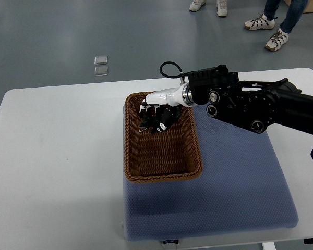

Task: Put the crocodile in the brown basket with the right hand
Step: 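Lower the crocodile into the wicker basket and open the right hand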

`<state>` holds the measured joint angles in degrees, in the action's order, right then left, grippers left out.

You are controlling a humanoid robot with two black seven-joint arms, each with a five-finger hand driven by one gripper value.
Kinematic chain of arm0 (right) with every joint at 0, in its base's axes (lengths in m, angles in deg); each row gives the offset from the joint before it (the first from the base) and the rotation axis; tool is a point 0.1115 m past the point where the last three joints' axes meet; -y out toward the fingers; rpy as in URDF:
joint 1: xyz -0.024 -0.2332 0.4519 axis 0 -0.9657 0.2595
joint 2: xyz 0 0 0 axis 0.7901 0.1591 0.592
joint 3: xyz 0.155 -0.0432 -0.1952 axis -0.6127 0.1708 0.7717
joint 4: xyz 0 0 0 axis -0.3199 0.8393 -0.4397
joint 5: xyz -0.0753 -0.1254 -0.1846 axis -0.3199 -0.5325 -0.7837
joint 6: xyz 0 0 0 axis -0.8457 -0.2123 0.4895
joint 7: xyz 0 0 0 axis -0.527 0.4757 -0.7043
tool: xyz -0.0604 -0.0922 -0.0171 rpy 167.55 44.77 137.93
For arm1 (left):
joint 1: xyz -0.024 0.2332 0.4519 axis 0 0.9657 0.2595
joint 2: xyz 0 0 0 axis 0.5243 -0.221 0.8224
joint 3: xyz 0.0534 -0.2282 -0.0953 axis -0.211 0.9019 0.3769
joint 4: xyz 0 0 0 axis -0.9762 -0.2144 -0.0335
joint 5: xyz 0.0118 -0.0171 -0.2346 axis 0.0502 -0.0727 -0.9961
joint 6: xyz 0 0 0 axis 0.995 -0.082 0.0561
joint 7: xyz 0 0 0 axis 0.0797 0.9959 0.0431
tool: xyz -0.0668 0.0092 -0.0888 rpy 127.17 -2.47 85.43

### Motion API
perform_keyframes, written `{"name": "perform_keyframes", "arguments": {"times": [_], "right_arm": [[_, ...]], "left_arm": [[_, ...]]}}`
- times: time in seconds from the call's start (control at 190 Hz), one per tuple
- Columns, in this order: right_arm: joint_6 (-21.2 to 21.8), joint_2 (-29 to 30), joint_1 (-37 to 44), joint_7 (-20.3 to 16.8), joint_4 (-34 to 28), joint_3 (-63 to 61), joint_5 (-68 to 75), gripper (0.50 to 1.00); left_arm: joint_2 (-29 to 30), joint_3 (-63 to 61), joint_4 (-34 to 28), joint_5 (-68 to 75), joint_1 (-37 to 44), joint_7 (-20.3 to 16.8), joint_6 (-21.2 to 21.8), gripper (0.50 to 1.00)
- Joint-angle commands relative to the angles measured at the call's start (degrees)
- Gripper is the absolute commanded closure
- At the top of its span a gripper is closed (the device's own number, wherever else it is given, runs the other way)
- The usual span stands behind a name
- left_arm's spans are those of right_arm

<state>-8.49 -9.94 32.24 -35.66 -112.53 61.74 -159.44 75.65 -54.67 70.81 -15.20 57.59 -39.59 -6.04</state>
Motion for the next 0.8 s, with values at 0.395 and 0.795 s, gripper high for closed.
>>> {"name": "perform_keyframes", "arguments": {"times": [0.395,0.795], "right_arm": [[-2.0,2.7,-4.5,0.3,3.9,0.3,-0.5,0.922],[-1.1,2.2,-4.3,0.4,4.3,-0.2,-0.1,0.572]], "left_arm": [[0.0,0.0,-0.1,0.0,0.0,0.0,0.0,0.500],[0.0,0.0,-0.3,0.0,0.0,0.0,0.0,0.500]]}}
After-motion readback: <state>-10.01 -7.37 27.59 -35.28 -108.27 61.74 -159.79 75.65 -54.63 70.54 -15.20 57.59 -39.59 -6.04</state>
